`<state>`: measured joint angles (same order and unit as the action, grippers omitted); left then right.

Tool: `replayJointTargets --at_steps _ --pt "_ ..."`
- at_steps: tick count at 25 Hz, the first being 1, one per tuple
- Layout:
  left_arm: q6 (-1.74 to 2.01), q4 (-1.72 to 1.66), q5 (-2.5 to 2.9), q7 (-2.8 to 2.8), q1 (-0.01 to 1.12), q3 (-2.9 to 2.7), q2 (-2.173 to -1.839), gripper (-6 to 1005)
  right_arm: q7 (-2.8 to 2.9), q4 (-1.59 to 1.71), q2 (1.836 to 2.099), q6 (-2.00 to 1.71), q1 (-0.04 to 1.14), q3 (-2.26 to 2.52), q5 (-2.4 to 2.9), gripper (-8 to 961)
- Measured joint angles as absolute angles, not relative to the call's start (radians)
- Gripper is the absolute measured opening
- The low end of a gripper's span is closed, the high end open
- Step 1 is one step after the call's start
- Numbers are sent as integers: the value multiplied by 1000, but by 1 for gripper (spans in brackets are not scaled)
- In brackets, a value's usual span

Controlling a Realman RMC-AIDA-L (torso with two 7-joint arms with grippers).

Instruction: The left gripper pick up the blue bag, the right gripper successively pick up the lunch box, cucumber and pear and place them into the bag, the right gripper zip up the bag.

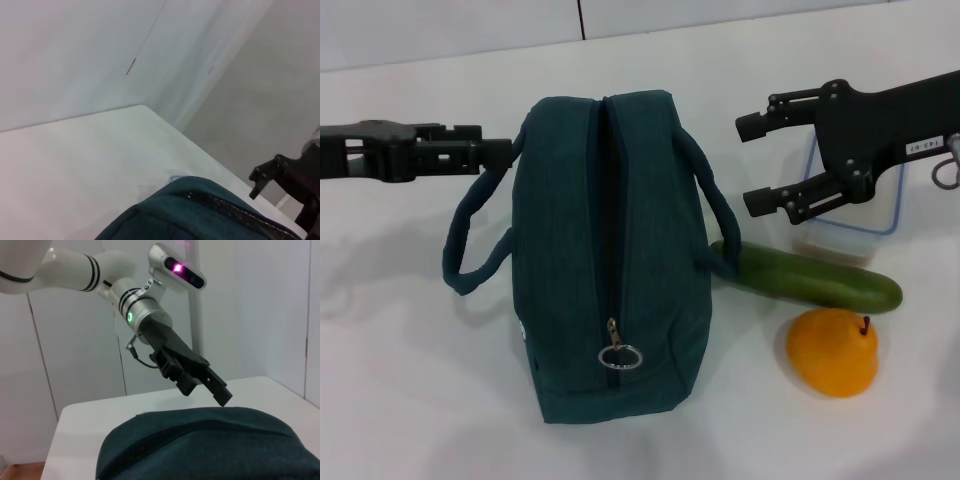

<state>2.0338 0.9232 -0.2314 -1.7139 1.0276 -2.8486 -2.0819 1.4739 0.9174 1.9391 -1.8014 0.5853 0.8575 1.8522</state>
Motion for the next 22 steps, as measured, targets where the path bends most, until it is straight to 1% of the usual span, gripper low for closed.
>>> replayJointTargets --at_steps 10,22 --pt "2037 828 -194 -1795 1030 -2849 -2078 827 1443 917 1936 -1804 577 857 1852 870" --pt "2030 763 -208 -1805 1022 -2847 -2083 822 1407 914 1948 -1805 578 867 1850 870"
